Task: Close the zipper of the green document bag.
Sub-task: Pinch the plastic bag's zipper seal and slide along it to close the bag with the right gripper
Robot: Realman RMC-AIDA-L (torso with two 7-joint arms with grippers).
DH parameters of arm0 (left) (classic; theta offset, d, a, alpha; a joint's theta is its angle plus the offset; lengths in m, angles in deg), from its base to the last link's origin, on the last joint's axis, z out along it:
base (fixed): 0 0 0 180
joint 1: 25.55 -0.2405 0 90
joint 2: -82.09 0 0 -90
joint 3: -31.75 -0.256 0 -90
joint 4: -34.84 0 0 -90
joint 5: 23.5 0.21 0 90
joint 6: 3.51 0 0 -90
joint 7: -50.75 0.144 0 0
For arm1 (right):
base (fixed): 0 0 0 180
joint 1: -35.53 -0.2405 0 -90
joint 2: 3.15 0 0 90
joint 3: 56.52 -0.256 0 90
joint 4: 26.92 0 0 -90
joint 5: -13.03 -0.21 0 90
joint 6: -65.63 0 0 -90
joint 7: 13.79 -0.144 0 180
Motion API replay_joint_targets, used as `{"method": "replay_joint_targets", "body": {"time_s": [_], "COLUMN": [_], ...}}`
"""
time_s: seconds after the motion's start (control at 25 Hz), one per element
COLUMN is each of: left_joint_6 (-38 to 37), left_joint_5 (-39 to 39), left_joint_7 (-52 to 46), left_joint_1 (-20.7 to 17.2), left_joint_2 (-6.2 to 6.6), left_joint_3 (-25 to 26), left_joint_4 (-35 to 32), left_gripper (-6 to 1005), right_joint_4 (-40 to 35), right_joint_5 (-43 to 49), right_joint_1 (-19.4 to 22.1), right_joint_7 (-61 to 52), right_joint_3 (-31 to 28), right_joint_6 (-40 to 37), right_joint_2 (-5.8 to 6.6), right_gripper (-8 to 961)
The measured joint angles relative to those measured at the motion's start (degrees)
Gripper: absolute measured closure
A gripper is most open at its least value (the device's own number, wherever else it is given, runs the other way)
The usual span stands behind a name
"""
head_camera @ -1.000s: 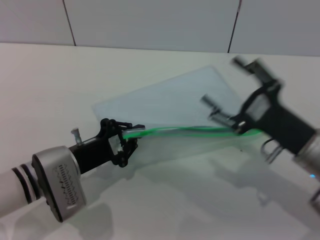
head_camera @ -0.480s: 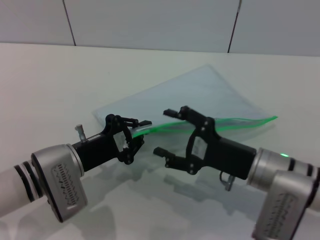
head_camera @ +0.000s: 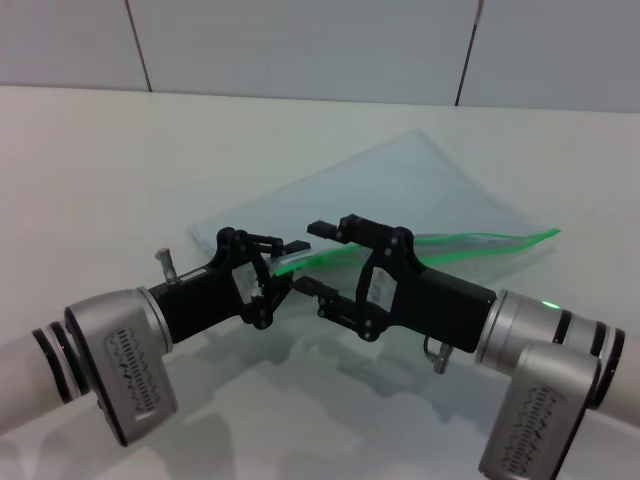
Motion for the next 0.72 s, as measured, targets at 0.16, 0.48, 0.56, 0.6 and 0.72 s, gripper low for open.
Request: {"method": "replay_joint_targets", "body": {"time_s": [0.16,0.48,0.56,0.6,0.72], "left_joint_6": [0.0,0.01,0.01,0.01,0.01], "left_joint_5": [0.02,0.1,0.11,0.11,0.11], "left_joint_7": [-0.02,-0.1,-0.14,-0.15,-0.11], "left_joint_1": [-0.06,-0.08,-0.09,-0.09,-0.09], "left_joint_2": [0.0,0.0,0.0,0.0,0.0], "left_joint_3": [0.0,-0.08,-0.08,-0.09,-0.09], "left_joint_4": [0.0,0.0,0.0,0.0,0.01], "left_gripper": [941,941,941,941,941], "right_joint_4": [0.39,0.65,0.66,0.67,0.7], "right_joint_5": [0.03,0.07,0.07,0.07,0.07], "right_joint_1": [-0.09,-0.09,-0.11,-0.13,-0.16], "right_joint_7": [1.91,3.01,3.3,3.59,4.32], "right_joint_3": [-0.1,-0.12,-0.12,-0.12,-0.12], "right_joint_6": [1.32,2.0,2.28,2.33,2.42], "right_joint_2": [0.0,0.0,0.0,0.0,0.0], "right_gripper": [329,654,671,680,707]}}
